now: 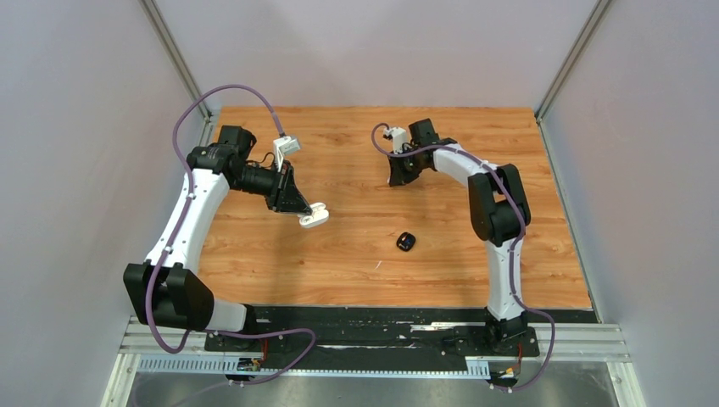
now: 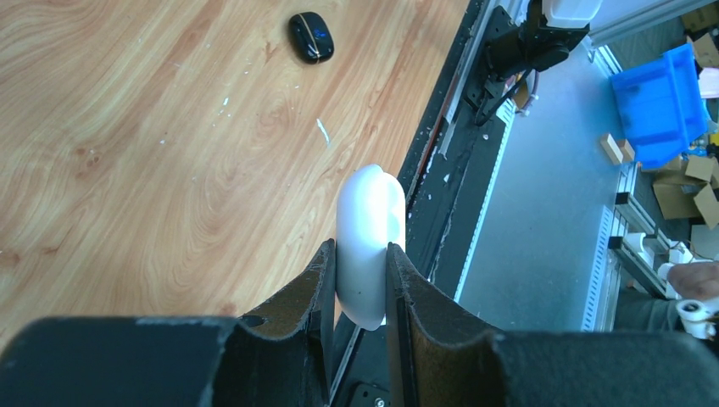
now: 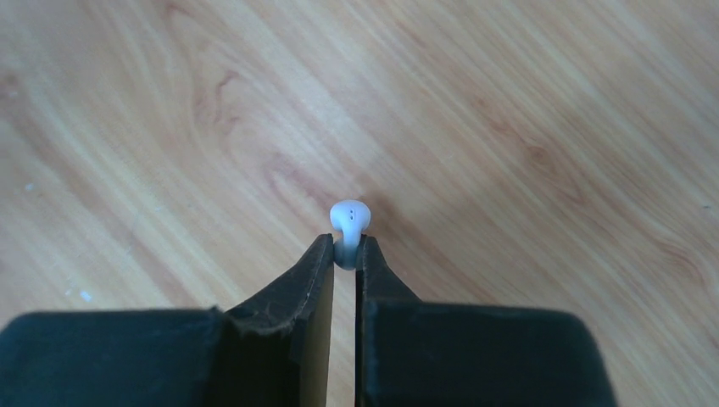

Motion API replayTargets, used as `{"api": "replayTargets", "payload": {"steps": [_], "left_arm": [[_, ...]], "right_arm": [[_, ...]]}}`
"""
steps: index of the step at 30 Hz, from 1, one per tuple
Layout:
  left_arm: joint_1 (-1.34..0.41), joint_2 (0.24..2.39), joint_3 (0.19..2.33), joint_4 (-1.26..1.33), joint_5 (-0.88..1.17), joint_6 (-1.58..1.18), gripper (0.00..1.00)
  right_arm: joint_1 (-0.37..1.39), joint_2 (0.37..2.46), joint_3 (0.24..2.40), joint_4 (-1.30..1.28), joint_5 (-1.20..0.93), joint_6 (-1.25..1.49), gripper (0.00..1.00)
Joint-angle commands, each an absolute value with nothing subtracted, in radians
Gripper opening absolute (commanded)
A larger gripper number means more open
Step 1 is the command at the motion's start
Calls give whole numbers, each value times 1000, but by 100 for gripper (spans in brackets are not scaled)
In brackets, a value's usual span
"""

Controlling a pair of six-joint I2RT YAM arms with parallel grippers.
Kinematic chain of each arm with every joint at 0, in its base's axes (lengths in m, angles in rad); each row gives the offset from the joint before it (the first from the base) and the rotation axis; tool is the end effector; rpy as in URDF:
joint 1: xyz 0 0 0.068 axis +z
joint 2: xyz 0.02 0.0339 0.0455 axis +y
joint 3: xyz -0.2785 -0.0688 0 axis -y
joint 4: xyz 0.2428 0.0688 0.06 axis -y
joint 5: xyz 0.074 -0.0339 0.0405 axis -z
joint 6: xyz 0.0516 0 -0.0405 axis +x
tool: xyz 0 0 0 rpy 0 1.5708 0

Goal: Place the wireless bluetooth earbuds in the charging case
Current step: Pick up the earbud from the center of the board, then place the earbud in the charging case.

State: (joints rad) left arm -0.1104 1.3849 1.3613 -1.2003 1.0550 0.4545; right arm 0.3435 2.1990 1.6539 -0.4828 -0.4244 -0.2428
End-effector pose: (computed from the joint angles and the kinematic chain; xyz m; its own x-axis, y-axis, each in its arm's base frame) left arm 0.2400 -0.0718 0.3479 -0.6869 0.2940 -0.6646 0.7233 0.3657 -0.5858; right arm 0.4494 0.1833 0.1606 -0.6606 -0.4690 -0.5862 -0.6862 0.6940 0.2180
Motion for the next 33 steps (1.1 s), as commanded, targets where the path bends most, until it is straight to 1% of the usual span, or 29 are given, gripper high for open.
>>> {"api": "replayTargets", "payload": {"steps": [1,6,9,12,17,25,33], "left_arm": [[-107,1376,1368,-1177,1063,457,0],[-113,1406,1379,-1136,1048,447,0],[-124,1430,1393,-1126,1059,463,0],[-161,1445,1415,-1126,1060,493,0],[-223,1458,1435,-1113,1061,530,0],[-258,1428,1438,-1088,1045,536,0],[-276,1377,1402,-980,994,460,0]], "right_arm": [[338,2038,1644,-501,-642,-327,0],[344,1801,1503,-501,-915,-551,0],[373,1671,1447,-510,-989,-676,0],[438,1568,1425,-530,-965,-814,0],[585,1489,1424,-580,-842,-973,0],[730,1485,1460,-675,-707,-1051,0],[783,1494,1484,-719,-693,-1024,0]]}}
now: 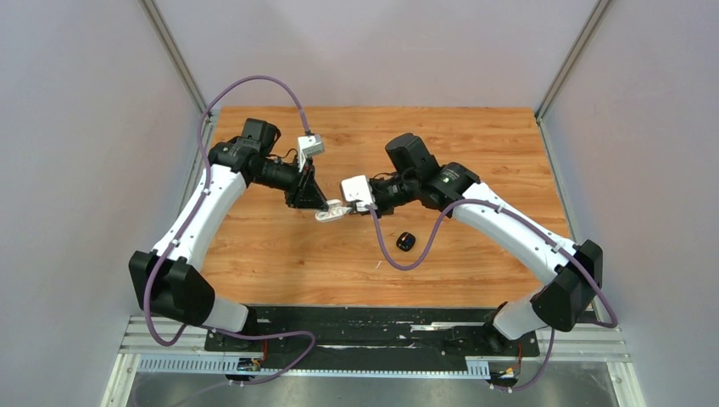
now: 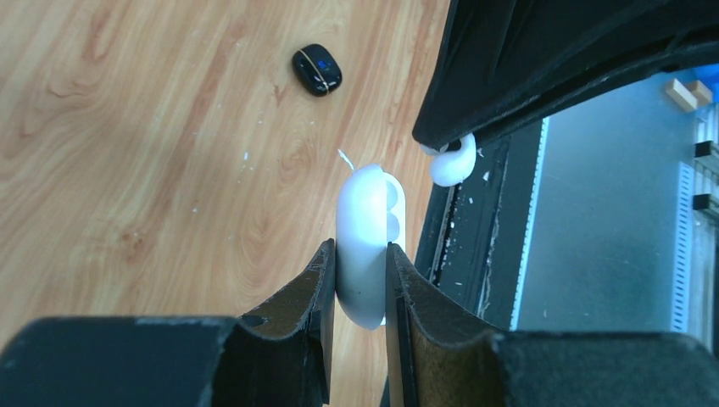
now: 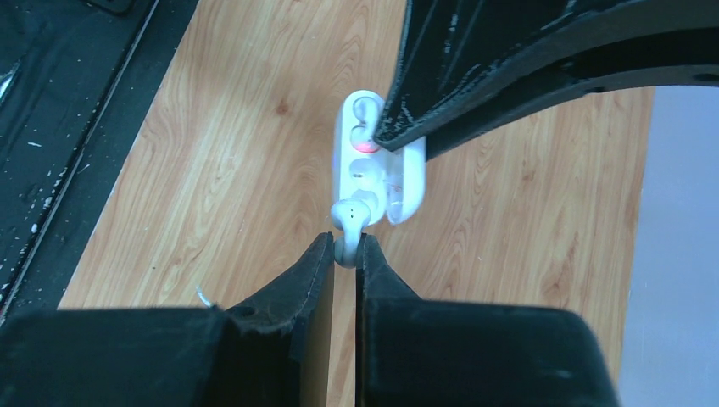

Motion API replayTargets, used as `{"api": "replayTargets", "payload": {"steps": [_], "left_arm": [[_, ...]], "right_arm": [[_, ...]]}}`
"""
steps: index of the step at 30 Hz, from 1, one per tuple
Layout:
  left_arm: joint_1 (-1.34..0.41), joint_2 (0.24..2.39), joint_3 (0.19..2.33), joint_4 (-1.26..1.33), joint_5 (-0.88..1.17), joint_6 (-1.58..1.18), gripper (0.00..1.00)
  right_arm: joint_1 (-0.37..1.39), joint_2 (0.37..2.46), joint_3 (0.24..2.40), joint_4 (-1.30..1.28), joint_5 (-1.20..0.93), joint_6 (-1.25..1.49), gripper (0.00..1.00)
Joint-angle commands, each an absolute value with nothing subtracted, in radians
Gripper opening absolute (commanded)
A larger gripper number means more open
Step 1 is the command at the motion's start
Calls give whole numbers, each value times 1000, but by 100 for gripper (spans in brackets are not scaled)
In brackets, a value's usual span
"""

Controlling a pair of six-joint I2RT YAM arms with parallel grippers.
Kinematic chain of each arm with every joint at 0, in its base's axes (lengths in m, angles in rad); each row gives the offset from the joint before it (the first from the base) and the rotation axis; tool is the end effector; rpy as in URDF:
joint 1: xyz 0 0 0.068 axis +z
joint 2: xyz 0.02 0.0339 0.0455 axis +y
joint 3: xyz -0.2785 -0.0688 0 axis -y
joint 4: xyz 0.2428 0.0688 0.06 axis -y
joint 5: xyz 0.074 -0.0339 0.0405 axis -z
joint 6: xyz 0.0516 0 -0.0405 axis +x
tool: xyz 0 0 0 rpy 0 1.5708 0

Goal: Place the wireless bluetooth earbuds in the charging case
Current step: Place the earbud in the charging case.

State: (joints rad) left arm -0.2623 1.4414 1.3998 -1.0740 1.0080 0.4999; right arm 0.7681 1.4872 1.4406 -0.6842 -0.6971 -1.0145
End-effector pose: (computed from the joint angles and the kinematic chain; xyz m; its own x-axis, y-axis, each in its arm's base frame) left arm 0.2531 -0.1131 0.3483 -0.5228 0.4052 -0.7500 0.8524 0.2560 -0.4560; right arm 0.2119 0.2508 0.3639 0.4909 -0.4311 -0.7571 -0.8705 -0.2780 -0.4061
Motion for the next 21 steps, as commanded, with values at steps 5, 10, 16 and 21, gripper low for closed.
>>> {"api": "replayTargets", "payload": {"steps": [5,10,16,21], "left_arm": [[-292,1346,1379,-915,991,424,0],[-305,1338,1366,-912,993,431,0],[-310,1334,1363,-912,994,440,0],[-311,1336,1369,-903,1005,427,0]], "right_arm": [[813,1529,1524,-737,-662,-964,0],[848,1561,1570,-726,-583,-909,0],[871,1566,1579,-719,-515,-916,0],[895,1580,1596,-727,-446,-930,0]]}}
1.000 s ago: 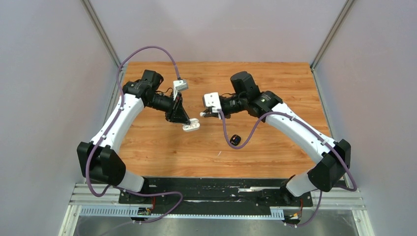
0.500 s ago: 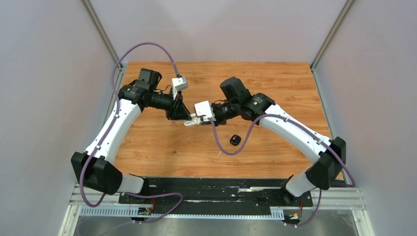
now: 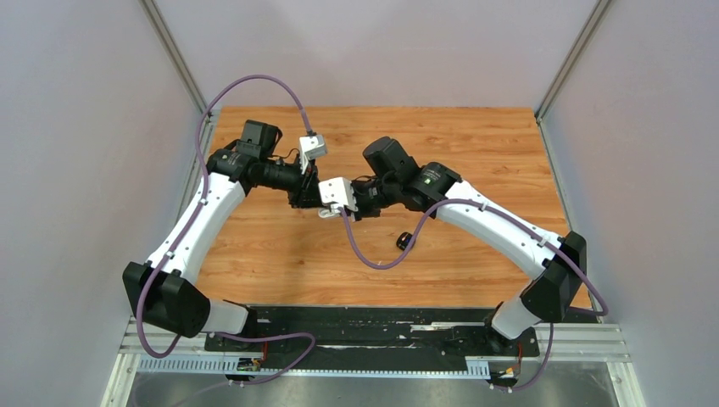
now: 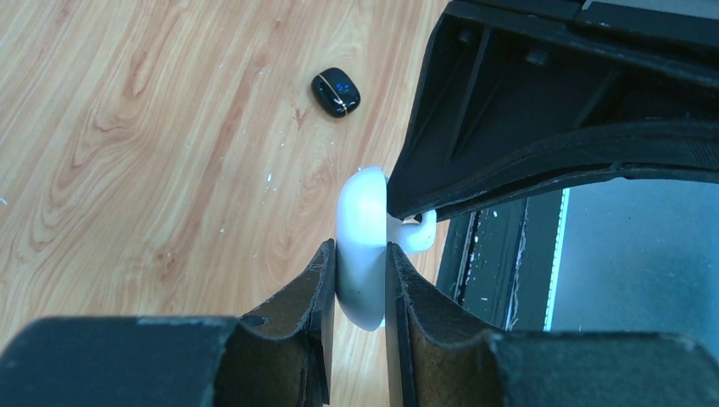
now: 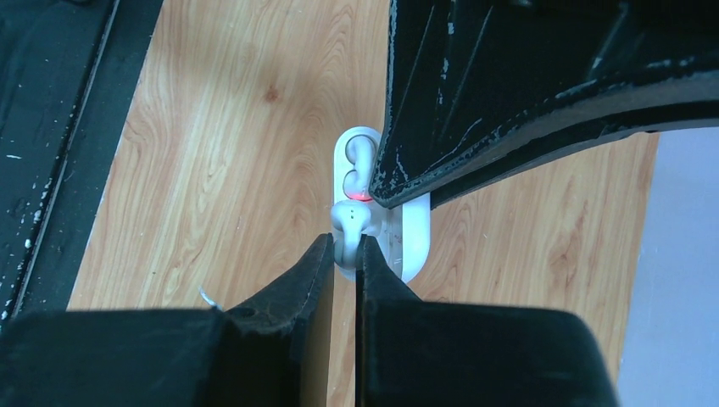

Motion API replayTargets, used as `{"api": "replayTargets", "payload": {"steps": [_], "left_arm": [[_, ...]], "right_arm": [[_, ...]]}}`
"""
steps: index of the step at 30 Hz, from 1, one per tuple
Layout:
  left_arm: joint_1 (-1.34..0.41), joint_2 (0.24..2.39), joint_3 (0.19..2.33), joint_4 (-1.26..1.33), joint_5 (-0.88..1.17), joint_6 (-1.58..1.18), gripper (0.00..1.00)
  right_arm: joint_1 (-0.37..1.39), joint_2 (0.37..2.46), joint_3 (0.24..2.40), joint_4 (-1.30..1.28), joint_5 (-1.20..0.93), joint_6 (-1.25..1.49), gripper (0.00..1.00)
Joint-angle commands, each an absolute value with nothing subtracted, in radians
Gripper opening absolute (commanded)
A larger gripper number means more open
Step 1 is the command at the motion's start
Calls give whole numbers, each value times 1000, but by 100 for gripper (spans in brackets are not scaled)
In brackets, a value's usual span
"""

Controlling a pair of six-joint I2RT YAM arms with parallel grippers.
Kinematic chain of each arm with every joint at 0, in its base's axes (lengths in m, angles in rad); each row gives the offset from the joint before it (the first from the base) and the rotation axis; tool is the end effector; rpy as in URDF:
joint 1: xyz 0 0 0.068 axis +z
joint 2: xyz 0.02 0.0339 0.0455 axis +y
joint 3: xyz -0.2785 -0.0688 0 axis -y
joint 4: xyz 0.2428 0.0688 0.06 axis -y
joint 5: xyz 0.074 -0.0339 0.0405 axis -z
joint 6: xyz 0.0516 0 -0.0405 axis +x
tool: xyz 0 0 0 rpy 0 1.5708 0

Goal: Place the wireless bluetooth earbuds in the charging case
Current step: Place the earbud in the charging case.

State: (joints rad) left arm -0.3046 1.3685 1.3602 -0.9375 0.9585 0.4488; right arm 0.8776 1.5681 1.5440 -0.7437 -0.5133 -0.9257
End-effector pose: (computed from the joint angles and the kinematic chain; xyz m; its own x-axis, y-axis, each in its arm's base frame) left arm 0.2430 -0.1207 0.3602 -0.4240 0.3947 -0.8151 0.9025 0.2591 -0.3441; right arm 0.2035 0.2846 0.3635 0.4489 -0.5489 -0.7051 -0.8933 -0.2556 -0.3698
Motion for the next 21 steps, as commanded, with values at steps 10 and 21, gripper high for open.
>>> {"api": "replayTargets", "payload": {"steps": [10,21], "left_arm": [[-311,1332,1366,-895,1024,412,0],[-311,1340,1355,-880,999,393,0]], "right_arm": [[923,1629,1639,-788,-351,-991,1],[925,1617,1646,-828,-316,-1003,0]]}}
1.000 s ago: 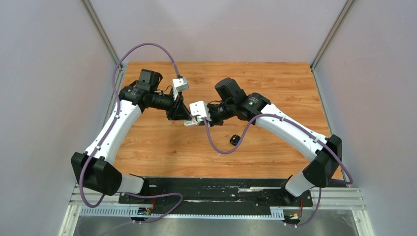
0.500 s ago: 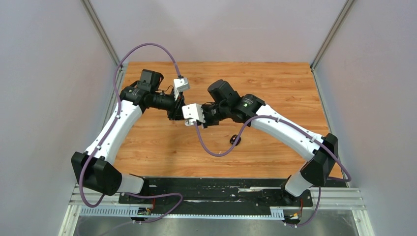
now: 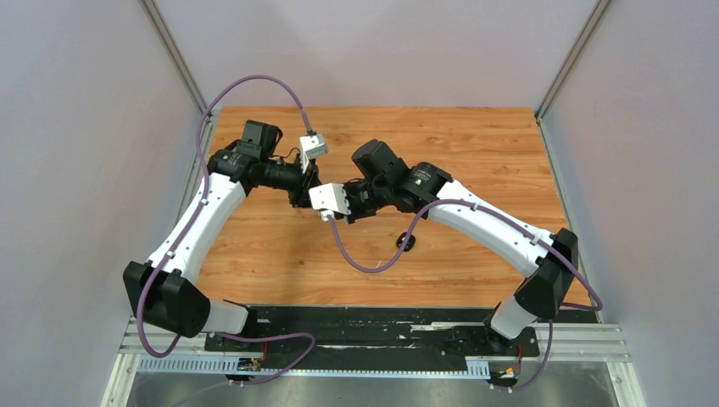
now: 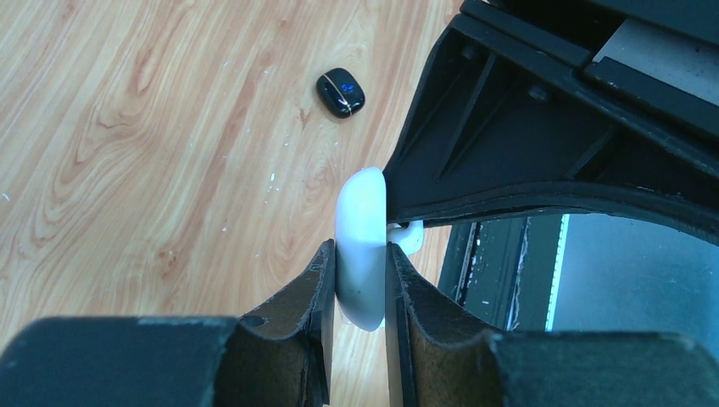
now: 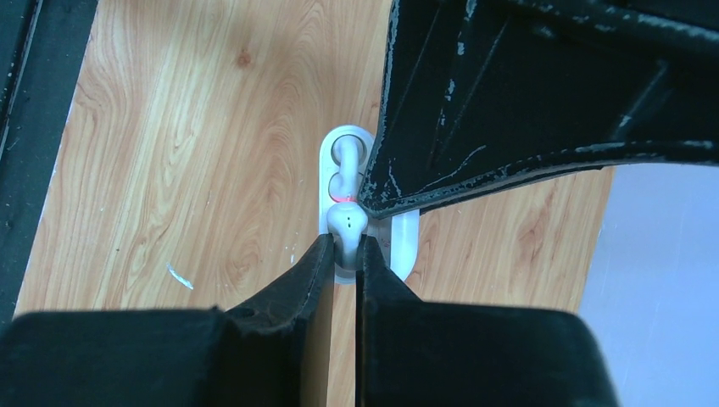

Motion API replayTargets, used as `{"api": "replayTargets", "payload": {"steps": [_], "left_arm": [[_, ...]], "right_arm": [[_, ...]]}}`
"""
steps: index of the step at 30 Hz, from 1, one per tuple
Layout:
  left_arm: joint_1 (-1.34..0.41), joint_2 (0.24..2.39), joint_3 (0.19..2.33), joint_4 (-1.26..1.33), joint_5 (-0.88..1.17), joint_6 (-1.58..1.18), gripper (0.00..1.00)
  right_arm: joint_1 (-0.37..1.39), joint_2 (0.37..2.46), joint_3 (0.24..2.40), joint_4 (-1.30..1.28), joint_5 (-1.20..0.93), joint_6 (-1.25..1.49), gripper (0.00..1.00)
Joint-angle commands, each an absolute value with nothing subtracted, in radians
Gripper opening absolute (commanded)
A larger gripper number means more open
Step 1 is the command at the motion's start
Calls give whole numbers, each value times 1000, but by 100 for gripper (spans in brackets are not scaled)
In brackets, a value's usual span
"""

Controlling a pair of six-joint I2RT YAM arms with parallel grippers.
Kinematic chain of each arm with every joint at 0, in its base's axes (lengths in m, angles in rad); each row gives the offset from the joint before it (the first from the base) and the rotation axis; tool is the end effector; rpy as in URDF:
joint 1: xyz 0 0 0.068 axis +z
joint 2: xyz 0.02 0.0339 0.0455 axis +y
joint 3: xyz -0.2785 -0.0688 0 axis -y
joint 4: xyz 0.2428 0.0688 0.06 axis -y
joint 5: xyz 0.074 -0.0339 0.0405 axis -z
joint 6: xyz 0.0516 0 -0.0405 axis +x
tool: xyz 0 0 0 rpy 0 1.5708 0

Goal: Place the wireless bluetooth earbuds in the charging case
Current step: Place the earbud in the charging case.

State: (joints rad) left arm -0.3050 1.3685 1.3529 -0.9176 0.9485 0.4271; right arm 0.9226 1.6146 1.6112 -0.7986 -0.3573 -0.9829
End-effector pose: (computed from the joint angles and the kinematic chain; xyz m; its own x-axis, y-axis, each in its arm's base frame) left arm 0.2447 -0.1210 0.3589 -0.4340 0.3898 -0.8122 0.8967 0.2739 -0.3477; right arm 0.2031 0.2981 0.3630 0.5029 -0.6271 -0.5948 -0.8567 -0.2706 -0.4391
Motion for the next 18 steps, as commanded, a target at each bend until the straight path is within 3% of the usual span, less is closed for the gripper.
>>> {"api": "replayTargets", "payload": {"steps": [1,18], "left_arm": [[-311,1341,1354,-876,997,384,0],[-311,1367,1361,-809,1020,298,0]], "right_arm": [[926,1616,1644,-830,-315,-1003,0],[923,1612,1647,-858,-283,-1030,0]]}}
